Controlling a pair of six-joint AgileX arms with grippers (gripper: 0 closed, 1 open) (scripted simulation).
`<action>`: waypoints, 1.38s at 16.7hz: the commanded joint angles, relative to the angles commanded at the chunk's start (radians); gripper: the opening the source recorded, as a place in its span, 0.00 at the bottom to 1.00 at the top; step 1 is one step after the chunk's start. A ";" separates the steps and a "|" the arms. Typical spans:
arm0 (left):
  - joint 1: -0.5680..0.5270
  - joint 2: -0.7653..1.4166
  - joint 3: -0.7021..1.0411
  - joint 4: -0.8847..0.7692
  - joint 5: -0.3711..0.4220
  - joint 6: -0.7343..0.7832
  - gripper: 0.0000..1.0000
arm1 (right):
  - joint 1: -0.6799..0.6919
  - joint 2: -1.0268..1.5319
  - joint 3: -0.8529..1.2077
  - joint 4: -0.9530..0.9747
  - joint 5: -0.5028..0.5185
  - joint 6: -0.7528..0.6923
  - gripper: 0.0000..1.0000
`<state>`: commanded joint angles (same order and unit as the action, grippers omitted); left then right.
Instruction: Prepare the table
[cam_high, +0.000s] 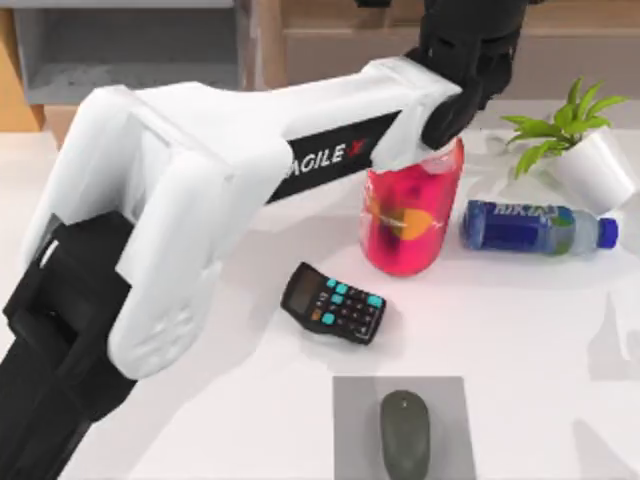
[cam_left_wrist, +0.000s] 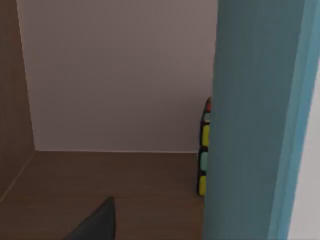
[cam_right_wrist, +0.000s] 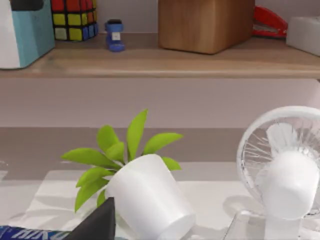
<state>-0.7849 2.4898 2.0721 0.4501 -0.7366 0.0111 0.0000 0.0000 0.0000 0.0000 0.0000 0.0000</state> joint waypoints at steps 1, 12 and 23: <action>0.011 0.007 0.017 -0.014 0.011 -0.001 1.00 | 0.000 0.000 0.000 0.000 0.000 0.000 1.00; -0.025 0.078 0.093 -0.023 -0.026 -0.001 0.85 | 0.000 0.000 0.000 0.000 0.000 0.000 1.00; -0.025 0.078 0.093 -0.023 -0.026 -0.001 0.02 | 0.000 0.000 0.000 0.000 0.000 0.000 1.00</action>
<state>-0.8098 2.5675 2.1646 0.4271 -0.7631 0.0101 0.0000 0.0000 0.0000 0.0000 0.0000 0.0000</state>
